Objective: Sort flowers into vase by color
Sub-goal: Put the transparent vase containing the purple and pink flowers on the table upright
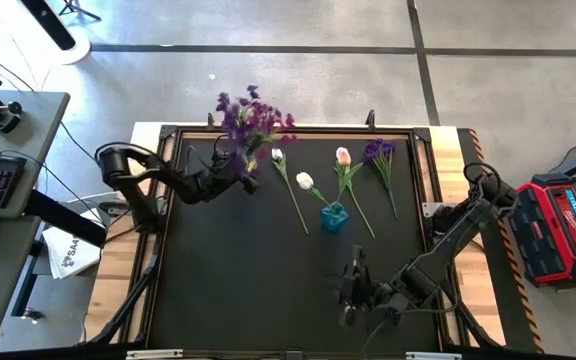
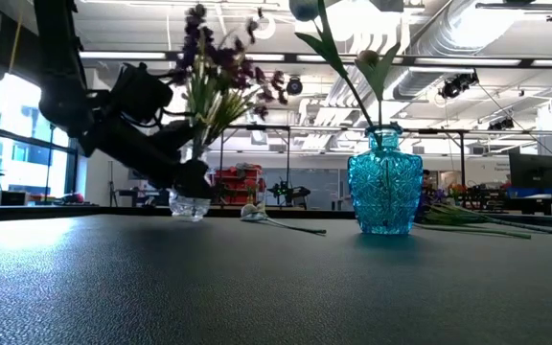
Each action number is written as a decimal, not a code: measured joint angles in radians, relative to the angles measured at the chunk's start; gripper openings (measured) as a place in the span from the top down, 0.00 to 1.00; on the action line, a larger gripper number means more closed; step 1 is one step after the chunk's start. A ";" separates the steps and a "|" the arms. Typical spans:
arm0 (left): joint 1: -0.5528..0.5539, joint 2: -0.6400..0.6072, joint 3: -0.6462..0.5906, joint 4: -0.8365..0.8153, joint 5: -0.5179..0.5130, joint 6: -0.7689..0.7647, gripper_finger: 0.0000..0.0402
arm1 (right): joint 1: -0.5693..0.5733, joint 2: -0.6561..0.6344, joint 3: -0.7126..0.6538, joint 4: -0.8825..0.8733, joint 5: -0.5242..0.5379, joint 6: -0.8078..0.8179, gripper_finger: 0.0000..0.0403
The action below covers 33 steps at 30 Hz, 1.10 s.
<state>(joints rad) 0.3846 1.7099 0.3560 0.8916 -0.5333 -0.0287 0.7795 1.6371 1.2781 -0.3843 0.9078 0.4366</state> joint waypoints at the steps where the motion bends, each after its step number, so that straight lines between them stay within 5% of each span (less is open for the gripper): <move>1: 0.000 0.013 0.000 0.013 -0.003 -0.018 0.18 | 0.000 0.000 0.000 0.000 -0.001 0.000 0.79; 19: 0.000 0.025 -0.003 0.038 -0.009 -0.033 0.18 | 0.000 0.000 0.000 0.000 -0.002 0.006 0.79; 24: 0.003 0.024 -0.003 0.043 0.064 -0.060 0.18 | 0.000 0.000 0.000 0.000 -0.002 0.008 0.79; 33: 0.026 0.028 -0.005 0.011 0.132 -0.081 0.05 | 0.000 0.000 0.000 0.000 -0.003 0.008 0.79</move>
<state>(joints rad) 0.4101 1.7375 0.3509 0.9029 -0.4011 -0.1093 0.7792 1.6371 1.2781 -0.3840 0.9051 0.4446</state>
